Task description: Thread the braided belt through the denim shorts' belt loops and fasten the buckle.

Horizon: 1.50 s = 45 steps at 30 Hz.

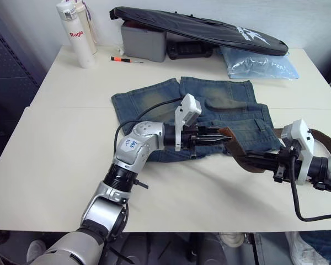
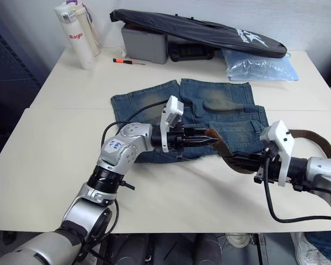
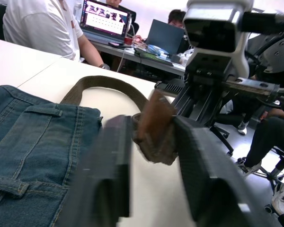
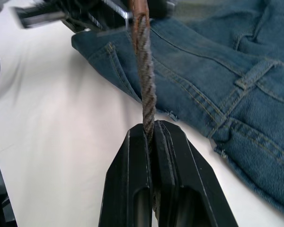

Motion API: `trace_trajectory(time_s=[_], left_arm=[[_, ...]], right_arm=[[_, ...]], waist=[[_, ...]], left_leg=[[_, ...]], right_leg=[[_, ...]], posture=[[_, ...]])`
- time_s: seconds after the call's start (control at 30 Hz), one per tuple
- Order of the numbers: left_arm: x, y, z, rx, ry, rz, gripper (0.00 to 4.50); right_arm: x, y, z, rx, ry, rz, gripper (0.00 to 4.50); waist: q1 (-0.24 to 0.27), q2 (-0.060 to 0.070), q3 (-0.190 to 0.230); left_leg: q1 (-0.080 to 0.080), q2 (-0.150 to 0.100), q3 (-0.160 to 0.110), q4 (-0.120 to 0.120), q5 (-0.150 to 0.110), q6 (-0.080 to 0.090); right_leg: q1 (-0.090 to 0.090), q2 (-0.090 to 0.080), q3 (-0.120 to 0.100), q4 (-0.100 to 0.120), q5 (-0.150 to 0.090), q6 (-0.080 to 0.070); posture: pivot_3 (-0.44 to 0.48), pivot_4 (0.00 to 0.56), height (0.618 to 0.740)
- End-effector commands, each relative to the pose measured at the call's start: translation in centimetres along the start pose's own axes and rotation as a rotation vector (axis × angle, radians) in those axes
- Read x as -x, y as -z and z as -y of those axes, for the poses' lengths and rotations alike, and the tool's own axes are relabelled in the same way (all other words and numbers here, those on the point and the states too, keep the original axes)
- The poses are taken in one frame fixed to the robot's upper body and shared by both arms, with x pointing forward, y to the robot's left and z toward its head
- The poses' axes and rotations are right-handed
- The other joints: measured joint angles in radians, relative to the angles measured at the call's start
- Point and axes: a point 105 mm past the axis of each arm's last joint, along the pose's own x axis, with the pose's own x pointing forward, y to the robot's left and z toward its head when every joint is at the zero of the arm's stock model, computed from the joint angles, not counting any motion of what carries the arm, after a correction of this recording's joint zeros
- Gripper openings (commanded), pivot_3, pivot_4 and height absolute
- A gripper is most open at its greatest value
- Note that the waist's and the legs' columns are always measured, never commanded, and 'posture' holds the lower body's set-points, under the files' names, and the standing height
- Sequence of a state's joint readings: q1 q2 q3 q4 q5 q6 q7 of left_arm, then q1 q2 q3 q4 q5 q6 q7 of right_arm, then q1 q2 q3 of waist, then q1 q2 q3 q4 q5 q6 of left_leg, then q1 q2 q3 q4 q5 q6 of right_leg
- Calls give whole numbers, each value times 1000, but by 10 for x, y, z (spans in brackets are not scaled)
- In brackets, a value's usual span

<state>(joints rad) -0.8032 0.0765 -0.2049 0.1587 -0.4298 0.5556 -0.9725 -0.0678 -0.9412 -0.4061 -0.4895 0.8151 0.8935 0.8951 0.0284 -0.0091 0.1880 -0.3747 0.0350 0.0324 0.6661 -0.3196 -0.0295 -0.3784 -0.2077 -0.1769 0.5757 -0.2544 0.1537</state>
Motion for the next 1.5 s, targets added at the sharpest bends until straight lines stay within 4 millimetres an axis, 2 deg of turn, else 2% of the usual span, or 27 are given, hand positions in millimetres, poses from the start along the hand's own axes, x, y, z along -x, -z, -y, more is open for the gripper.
trace_trajectory(time_s=[0.03, 0.1, 0.13, 0.2, 0.27, 0.37, 0.43, 0.53, 0.63, 0.8, 0.9, 1.0, 1.23, 1.33, 1.5], left_arm=[[-3, -12, 16, -24, 91, 48, 46], [-2, -14, 16, -16, 98, 55, 0], [-2, -15, 15, -10, 91, 63, 0], [-3, -20, 12, 8, 72, 84, 0], [-3, -23, 10, 30, 60, 99, 0], [-4, -27, 11, 85, 69, 105, 0], [-6, -31, 11, 120, 69, 118, 0], [-15, -38, 9, 187, 62, 155, 0], [-23, -50, 2, 259, 32, 229, 0], [-34, -66, -3, 354, 24, 316, 0], [-37, -69, 1, 363, 49, 315, 0], [-36, -70, 5, 400, 58, 335, 0], [-33, -63, 8, 414, 25, 324, 0], [-33, -61, 7, 408, 7, 316, 0], [-31, -53, 0, 402, -48, 280, 0]], right_arm=[[5, -11, -1, 37, 35, 58, 0], [7, -11, 2, 35, 74, 74, 833], [9, -11, 2, 20, 85, 88, 1088], [16, -11, 2, -9, 113, 120, 2089], [28, -13, 3, -30, 168, 162, 3127], [59, -28, 5, -84, 300, 332, 4470], [70, -30, -6, -143, 303, 405, 4470], [70, -22, -33, -266, 275, 485, 4470], [56, -12, -51, -391, 271, 537, 4470], [22, -7, -76, -517, 213, 572, 4470], [6, 0, -65, -578, 254, 606, 4470], [4, -7, -35, -661, 362, 787, 4470], [-7, -41, -37, -670, 243, 995, 4470], [-2, -45, -33, -680, 249, 1061, 4470], [13, -38, -22, -706, 294, 1130, 4470]], waist=[[0, 0, 0], [0, 0, 0], [1, 0, 0], [5, 0, 0], [10, 0, 0], [18, 0, 0], [26, 0, 0], [29, 0, 0], [26, 0, 0], [9, 0, 0], [-1, 1, -1], [-4, 1, -1], [-3, 1, -1], [-2, 1, -1], [-3, 1, -1]], left_leg=[[0, 0, 0, 0, 0, 0], [0, 0, 0, 0, 0, 0], [0, 0, 0, 0, 0, 0], [0, 0, 0, 0, 0, 0], [0, 0, 0, 0, 0, 0], [0, 0, 0, 0, 0, 0], [0, 0, 0, 0, 0, 0], [0, 0, 0, 0, 0, 1], [0, 0, 0, 0, -1, 2], [2, 0, 3, 1, -2, 4], [1, 0, 3, 0, -2, 4], [0, 0, 5, 0, -2, 4], [-1, 0, 8, -1, -2, 3], [-2, 0, 11, -1, -2, 3], [-2, 0, 13, -1, -2, 3]], right_leg=[[0, 0, 0, 0, 0, 0], [0, 0, 0, 0, 0, 0], [0, 0, 0, 0, 0, 0], [0, 0, 0, 0, 0, 0], [0, 0, 0, 0, 0, 0], [0, 0, 0, 0, 0, 0], [0, 0, 0, 0, 0, 0], [0, 0, 0, 0, 0, 0], [0, 0, 1, -1, 0, 0], [0, 0, 4, -1, 2, 1], [-1, 1, 4, -1, 2, 1], [-4, 1, 7, 0, 2, 1], [-8, 2, 11, 0, 2, 1], [-11, 2, 14, 1, 3, 1], [-13, 2, 17, 2, 3, 1]], posture=[[0, 150, 740], [0, 150, 740], [0, 150, 740], [0, 150, 740], [0, 150, 740], [0, 150, 740], [0, 150, 740], [0, 150, 740], [0, 150, 740], [0, 150, 740], [0, 150, 740], [0, 150, 740], [0, 150, 740], [0, 150, 740], [0, 150, 740]])
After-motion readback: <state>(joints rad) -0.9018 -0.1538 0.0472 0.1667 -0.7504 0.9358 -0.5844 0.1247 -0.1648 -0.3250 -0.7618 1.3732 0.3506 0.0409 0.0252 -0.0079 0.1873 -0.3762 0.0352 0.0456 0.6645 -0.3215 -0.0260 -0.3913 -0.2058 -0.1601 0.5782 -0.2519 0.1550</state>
